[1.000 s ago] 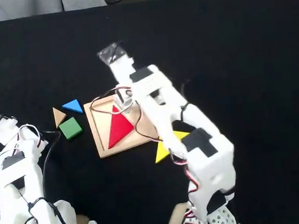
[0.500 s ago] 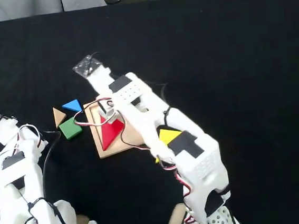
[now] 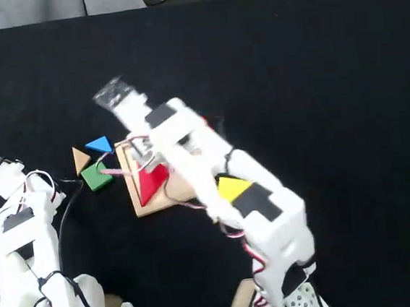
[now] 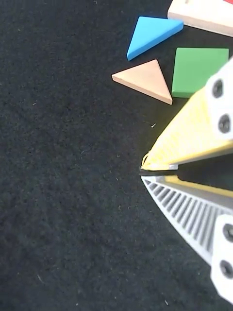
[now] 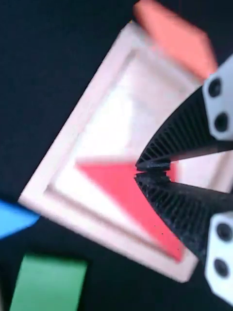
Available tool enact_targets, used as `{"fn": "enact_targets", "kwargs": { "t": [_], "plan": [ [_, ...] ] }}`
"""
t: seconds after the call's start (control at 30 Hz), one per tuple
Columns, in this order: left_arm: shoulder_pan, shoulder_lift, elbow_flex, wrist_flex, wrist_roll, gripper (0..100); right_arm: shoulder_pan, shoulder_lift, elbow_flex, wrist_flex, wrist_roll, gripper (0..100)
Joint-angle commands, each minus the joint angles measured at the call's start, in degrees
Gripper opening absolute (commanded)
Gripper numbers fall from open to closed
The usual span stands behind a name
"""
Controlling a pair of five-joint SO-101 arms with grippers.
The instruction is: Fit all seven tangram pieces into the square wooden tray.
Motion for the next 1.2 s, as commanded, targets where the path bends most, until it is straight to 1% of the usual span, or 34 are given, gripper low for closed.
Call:
{"fn": "enact_targets", "kwargs": {
  "t": [0.0, 0.07, 0.13, 0.2, 0.53, 0.9, 1.17],
  "plan": [
    [0.92, -0.62, -3.47, -0.88, -0.18, 3, 4.66, -7.34, -0.31, 7.03, 0.79, 1.1],
    [1.01, -0.62, -3.56, -0.88, -0.18, 3, 5.45, -7.25, 3.56, 6.59, 3.43, 1.1],
    [1.01, -0.62, -3.56, -0.88, -0.18, 3, 5.63, -7.25, 7.87, 2.81, 6.24, 1.1],
    [1.01, -0.62, -3.56, -0.88, -0.18, 3, 5.63, -7.69, 11.21, -0.97, 7.3, 1.1],
    [1.01, -0.62, -3.56, -0.88, -0.18, 3, 5.19, -7.16, 12.35, -4.04, 7.12, 1.1],
    [1.01, -0.62, -3.56, -0.88, -0.18, 3, -0.97, -7.16, 12.44, -5.63, 7.03, 1.1],
    [1.01, -0.62, -3.65, -0.88, -0.18, 3, -0.97, -7.16, 12.53, -9.41, 7.03, 1.1]
  ]
}}
